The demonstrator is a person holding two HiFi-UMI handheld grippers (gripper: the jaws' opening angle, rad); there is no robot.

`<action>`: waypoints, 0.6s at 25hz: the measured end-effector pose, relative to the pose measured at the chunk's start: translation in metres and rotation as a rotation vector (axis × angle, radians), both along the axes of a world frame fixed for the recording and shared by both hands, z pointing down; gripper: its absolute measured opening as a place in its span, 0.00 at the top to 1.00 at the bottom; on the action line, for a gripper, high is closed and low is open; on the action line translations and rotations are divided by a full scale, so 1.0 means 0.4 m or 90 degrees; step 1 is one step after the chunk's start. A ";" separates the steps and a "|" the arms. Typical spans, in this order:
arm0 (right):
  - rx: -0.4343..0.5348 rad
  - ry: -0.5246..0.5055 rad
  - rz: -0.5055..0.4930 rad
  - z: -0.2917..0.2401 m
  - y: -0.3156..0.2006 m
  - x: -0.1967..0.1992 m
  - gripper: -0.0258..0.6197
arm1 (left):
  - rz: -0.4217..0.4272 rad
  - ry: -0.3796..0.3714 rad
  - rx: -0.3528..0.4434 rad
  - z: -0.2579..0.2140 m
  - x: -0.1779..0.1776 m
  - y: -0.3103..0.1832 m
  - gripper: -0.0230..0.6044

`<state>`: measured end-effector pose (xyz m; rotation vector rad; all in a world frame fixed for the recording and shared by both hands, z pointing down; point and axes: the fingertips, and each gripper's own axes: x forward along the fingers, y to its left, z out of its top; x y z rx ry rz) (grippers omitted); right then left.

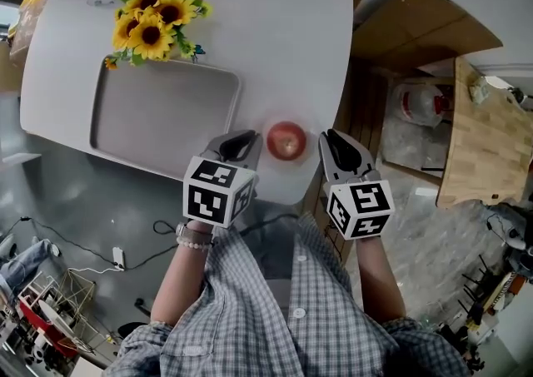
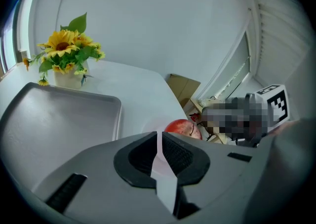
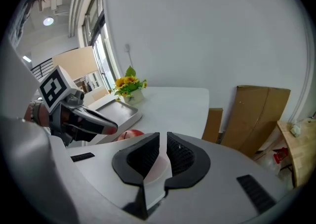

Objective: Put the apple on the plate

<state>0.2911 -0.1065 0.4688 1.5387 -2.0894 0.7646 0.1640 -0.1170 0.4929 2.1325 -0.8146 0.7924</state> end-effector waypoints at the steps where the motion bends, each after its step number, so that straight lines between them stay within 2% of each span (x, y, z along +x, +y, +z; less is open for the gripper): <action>1: -0.006 -0.004 0.002 0.007 0.002 0.000 0.91 | -0.001 -0.001 -0.006 0.006 0.003 0.000 0.94; 3: -0.018 -0.011 0.003 0.023 0.008 0.000 0.91 | 0.002 -0.006 -0.018 0.018 0.008 0.005 0.86; 9: -0.051 -0.020 0.005 0.064 0.026 0.008 0.91 | -0.013 -0.014 -0.049 0.039 0.009 0.021 0.77; 12: -0.064 -0.024 0.007 0.080 0.028 0.009 0.90 | -0.017 -0.024 -0.052 0.043 0.000 0.019 0.76; 15: -0.082 -0.036 0.003 0.098 0.030 0.005 0.84 | -0.027 -0.032 -0.065 0.057 -0.007 0.023 0.76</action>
